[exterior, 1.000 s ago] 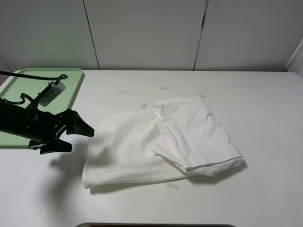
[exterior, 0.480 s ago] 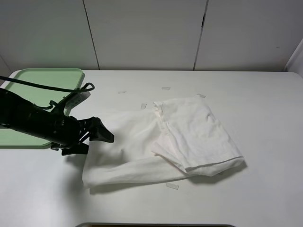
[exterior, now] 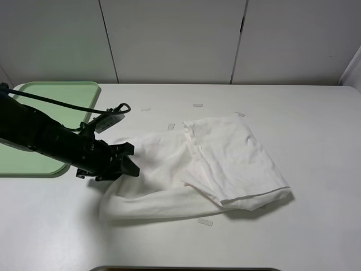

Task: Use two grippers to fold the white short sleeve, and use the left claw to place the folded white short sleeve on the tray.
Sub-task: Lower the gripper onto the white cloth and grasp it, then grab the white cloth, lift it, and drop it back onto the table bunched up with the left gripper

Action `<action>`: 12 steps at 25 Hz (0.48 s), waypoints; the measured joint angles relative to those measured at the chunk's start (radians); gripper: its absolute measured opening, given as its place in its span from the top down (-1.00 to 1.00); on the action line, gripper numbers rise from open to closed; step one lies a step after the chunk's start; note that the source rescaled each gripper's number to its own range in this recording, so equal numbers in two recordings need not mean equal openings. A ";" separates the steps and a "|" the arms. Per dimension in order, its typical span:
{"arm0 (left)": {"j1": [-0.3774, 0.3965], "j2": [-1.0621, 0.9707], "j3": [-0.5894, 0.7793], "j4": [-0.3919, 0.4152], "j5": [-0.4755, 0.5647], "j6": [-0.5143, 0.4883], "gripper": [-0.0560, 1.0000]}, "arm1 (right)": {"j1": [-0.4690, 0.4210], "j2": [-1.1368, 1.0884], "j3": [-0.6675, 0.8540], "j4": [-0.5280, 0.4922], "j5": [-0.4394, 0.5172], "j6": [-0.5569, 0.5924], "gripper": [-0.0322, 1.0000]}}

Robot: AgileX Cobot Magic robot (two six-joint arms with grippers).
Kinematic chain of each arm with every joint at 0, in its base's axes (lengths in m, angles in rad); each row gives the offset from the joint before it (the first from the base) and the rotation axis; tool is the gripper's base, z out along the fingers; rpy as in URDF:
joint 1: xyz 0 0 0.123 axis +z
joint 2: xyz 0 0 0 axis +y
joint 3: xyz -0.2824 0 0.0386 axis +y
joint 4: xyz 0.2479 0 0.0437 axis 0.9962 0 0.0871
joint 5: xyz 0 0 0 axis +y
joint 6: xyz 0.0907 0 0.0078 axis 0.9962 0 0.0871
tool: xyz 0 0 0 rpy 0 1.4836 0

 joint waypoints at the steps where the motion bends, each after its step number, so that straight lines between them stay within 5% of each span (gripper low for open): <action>1: 0.000 0.005 0.000 0.006 -0.016 0.000 0.13 | 0.000 0.000 0.000 0.000 0.000 0.000 -1.00; 2: 0.000 0.008 0.000 0.029 -0.030 0.000 0.61 | 0.000 0.000 0.000 0.000 0.000 0.000 -1.00; 4: 0.000 0.008 0.000 0.063 -0.031 -0.004 0.85 | 0.000 0.000 0.000 0.000 0.000 0.000 -1.00; 8: 0.023 0.006 -0.010 0.172 -0.016 -0.100 0.88 | 0.000 0.000 0.000 0.000 0.000 0.000 -1.00; 12: 0.096 -0.063 -0.049 0.520 0.005 -0.390 0.88 | 0.000 0.000 0.000 0.000 0.000 0.000 -1.00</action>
